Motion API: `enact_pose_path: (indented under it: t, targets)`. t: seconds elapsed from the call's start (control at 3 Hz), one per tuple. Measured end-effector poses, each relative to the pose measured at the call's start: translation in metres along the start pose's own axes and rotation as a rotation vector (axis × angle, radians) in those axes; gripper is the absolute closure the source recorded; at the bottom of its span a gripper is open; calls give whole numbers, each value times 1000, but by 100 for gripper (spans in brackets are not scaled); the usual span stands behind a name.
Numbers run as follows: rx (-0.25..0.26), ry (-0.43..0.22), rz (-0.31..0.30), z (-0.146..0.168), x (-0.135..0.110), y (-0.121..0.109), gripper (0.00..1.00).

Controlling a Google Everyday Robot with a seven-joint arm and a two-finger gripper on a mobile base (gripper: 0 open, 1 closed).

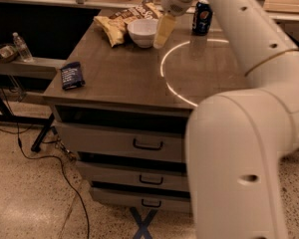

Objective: Move white bowl near brown chip bag

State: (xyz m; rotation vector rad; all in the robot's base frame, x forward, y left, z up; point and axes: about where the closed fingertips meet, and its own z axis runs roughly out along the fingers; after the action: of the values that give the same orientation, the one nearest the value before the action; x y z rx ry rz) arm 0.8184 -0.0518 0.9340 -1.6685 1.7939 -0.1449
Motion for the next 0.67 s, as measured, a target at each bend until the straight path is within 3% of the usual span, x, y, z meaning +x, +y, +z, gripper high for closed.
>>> enact_pose_path:
  t: [0.67]
  targets:
    - [173,-396,205,-142,24,-7,0]
